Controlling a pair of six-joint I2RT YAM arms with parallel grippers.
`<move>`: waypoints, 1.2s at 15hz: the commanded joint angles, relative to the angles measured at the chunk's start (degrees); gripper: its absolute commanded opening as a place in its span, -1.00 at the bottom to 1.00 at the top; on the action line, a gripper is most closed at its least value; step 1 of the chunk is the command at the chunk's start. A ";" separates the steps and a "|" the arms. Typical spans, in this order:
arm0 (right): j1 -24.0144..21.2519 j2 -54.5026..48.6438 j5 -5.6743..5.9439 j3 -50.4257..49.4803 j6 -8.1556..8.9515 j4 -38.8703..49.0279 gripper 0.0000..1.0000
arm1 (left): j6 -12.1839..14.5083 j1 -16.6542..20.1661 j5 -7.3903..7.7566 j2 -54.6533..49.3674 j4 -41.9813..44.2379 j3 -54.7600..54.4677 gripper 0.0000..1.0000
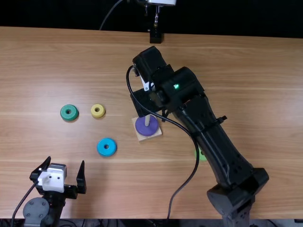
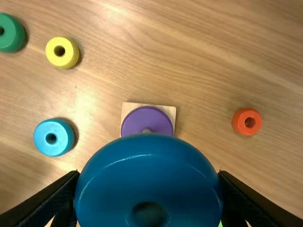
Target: Build the Hanoi tower: stack the rings onto the peg from bottom to top in this color order: purple, dark blue, light blue, dark green, light green, yellow, orange.
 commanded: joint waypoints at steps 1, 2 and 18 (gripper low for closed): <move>-0.22 0.87 0.65 -2.06 -0.35 -0.02 -1.00 | -0.19 -0.73 0.61 -0.69 -4.53 -6.00 1.00; -0.22 0.87 0.76 -3.37 -0.35 -0.02 -1.00 | -0.09 -0.73 0.61 -0.69 -4.53 -6.00 1.00; 0.04 0.87 0.76 -2.50 -0.46 1.36 -1.00 | -0.09 -0.73 0.61 -0.69 -4.53 -6.00 1.00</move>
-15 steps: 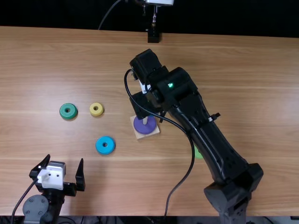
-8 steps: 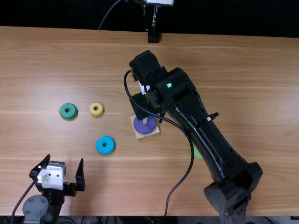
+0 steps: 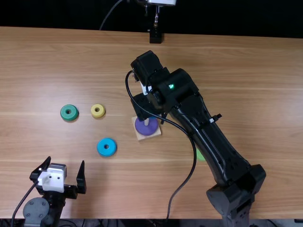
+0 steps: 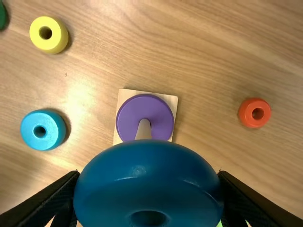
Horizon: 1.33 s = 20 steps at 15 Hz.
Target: Build the Hanoi tower: stack the rings onto the peg from bottom to top in this color order: purple, dark blue, light blue, dark green, light green, yellow, orange.
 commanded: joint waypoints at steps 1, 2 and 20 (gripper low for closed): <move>0.02 0.72 0.73 2.23 -0.67 0.20 -1.00 | -0.17 -0.73 0.59 -0.67 -4.55 -6.00 1.00; 0.02 0.63 0.73 2.58 -0.77 0.30 -1.00 | -0.07 -0.73 0.59 -0.67 -4.55 -6.00 1.00; 1.51 3.35 0.73 2.14 -0.88 0.51 -1.00 | -0.17 -0.73 0.59 -0.67 -4.55 -6.00 1.00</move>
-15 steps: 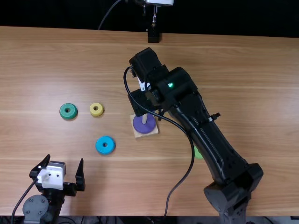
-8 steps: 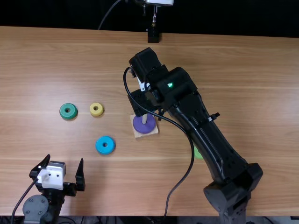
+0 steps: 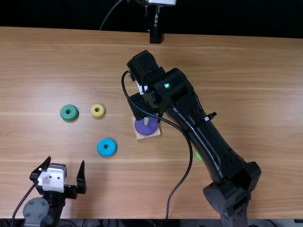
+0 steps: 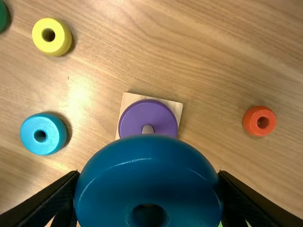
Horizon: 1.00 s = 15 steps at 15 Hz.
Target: Build the Hanoi tower: stack the rings onto the peg from bottom to top in this color order: purple, dark blue, light blue, dark green, light green, yellow, orange.
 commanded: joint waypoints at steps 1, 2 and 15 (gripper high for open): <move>0.62 1.34 0.71 0.32 -0.07 -0.03 -1.00 | -0.19 -0.73 0.59 -0.67 -4.53 -6.00 1.00; 0.62 1.34 0.71 -0.73 0.04 -0.03 -1.00 | -0.09 -0.73 0.59 -0.67 -4.53 -6.00 1.00; 0.53 0.55 0.71 -3.72 0.99 0.29 1.00 | -0.19 -0.73 0.59 -0.67 -4.53 -6.00 1.00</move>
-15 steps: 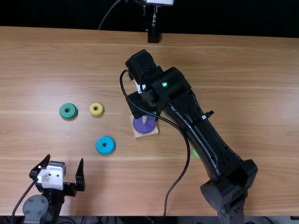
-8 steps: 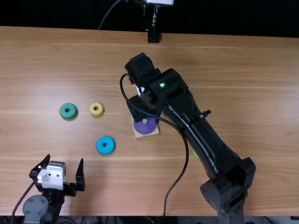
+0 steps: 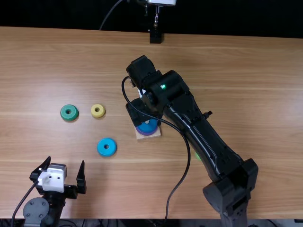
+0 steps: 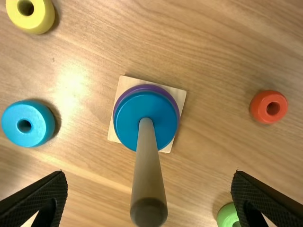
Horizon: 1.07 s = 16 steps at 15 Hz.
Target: Build the Hanoi tower: stack the rings onto the peg from bottom to top in this color order: purple, dark blue, light blue, dark green, light green, yellow, orange.
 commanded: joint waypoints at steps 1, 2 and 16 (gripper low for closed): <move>0.24 0.16 0.58 1.77 0.36 0.15 1.00 | -0.17 -0.73 0.59 -0.67 -4.53 -6.00 1.00; -0.20 -0.37 0.69 3.27 0.25 0.26 1.00 | -0.07 -0.73 0.59 -0.67 -4.53 -6.00 1.00; -27.44 -59.61 1.00 -57.46 -0.49 47.82 1.00 | -0.07 -0.73 0.59 -0.67 -4.53 -6.00 1.00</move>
